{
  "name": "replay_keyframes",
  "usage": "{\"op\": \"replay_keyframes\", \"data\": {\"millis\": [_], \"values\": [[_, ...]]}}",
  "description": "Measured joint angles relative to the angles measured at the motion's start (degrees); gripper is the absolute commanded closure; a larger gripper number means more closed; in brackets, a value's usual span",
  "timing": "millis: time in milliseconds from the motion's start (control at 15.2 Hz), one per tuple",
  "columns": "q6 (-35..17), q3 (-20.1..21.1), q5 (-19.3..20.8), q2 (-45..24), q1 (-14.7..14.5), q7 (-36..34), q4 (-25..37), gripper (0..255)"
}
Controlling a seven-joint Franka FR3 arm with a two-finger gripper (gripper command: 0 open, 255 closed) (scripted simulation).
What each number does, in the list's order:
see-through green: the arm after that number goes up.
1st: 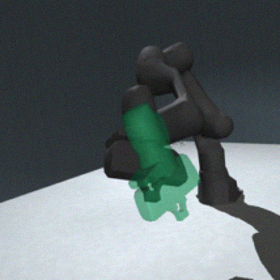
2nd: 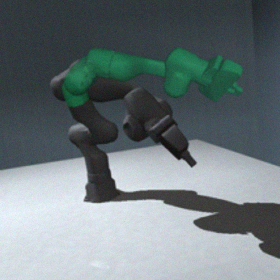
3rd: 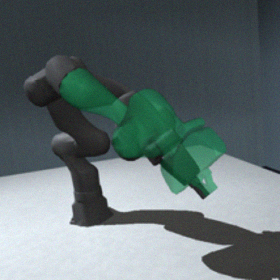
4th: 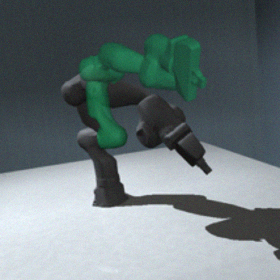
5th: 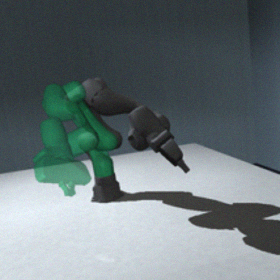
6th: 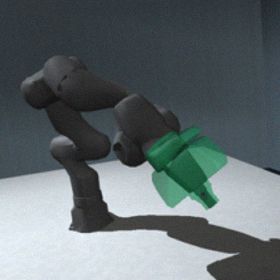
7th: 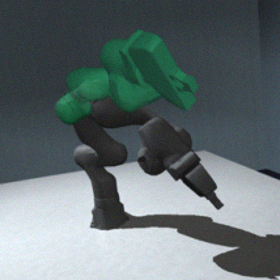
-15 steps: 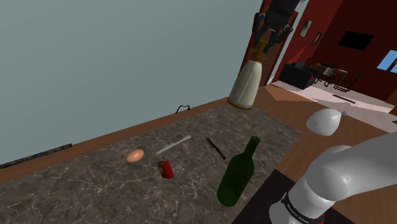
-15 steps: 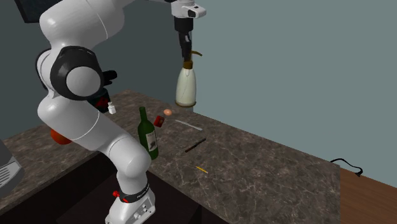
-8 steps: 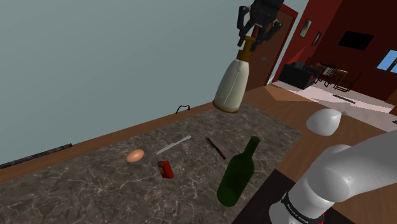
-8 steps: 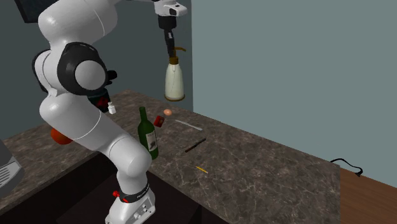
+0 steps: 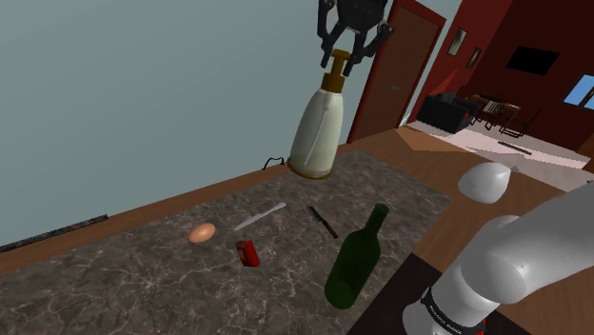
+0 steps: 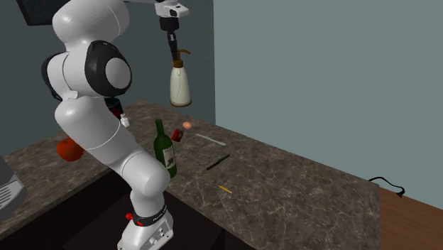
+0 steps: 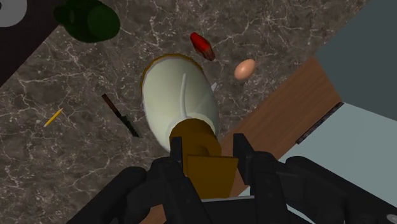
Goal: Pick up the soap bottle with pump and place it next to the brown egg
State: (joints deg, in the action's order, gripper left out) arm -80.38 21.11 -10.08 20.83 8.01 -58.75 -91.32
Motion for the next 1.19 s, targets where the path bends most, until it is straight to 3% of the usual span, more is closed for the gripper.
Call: {"op": "replay_keyframes", "data": {"millis": [396, 726, 858, 1122, 1188], "values": [[-0.1, 8.8, 2.7, -7.8, -1.8, -10.5, 8.4, 255], [0.4, 16.7, 8.5, -17.0, -4.9, -20.2, 16.9, 255], [1.3, 19.6, 12.1, -21.5, -7.1, -24.2, 21.3, 255], [5.8, 23.9, 23.6, -34.6, -16.9, -32.7, 35.3, 255], [5.9, 24.0, 24.9, -36.1, -18.3, -33.5, 36.5, 255]]}}
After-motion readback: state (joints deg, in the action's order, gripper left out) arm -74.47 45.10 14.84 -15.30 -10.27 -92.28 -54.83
